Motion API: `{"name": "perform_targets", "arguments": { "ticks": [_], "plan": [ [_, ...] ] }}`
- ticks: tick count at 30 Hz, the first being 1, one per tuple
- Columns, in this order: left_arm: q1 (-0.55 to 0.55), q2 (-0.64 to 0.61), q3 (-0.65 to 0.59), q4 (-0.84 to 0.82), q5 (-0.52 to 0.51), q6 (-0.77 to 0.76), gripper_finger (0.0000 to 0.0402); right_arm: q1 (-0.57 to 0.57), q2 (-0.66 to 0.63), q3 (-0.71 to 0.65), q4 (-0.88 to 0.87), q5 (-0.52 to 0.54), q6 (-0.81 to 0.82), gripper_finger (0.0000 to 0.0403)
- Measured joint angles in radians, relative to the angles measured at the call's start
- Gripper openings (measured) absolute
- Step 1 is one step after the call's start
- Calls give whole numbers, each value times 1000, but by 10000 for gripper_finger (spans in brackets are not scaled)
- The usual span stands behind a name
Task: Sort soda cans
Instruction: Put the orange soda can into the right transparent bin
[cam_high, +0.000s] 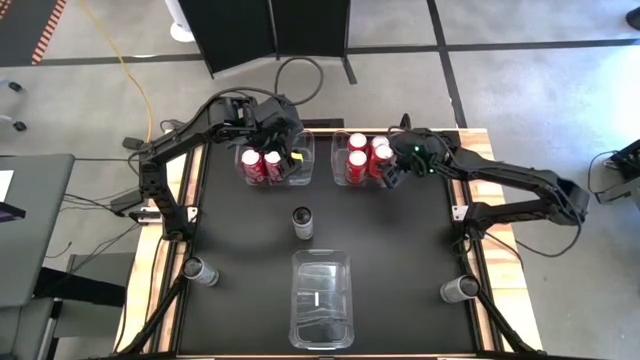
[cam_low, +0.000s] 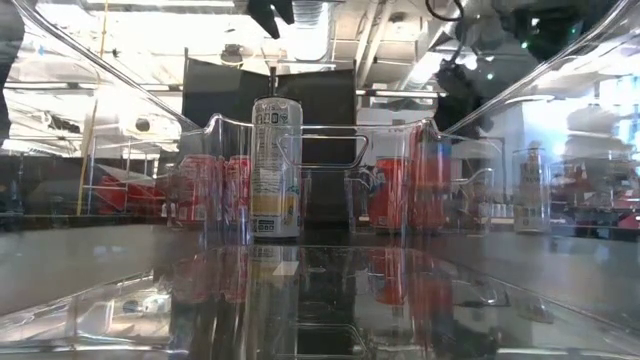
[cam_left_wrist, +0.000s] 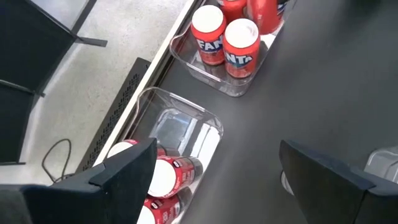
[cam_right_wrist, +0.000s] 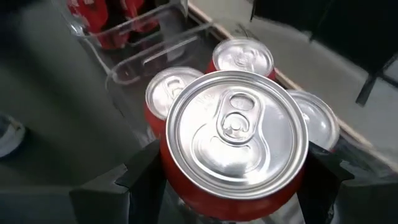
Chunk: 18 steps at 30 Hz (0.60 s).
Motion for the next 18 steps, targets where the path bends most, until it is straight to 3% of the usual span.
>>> {"name": "perform_targets", "arguments": {
  "ticks": [13, 18],
  "plan": [
    [0, 0, 0, 1, 0, -11, 334, 8, 196, -43, 159, -35, -53, 282],
    [0, 0, 0, 1, 0, -17, 334, 9, 241, -41, 194, -44, -59, 316]
  ]
}}
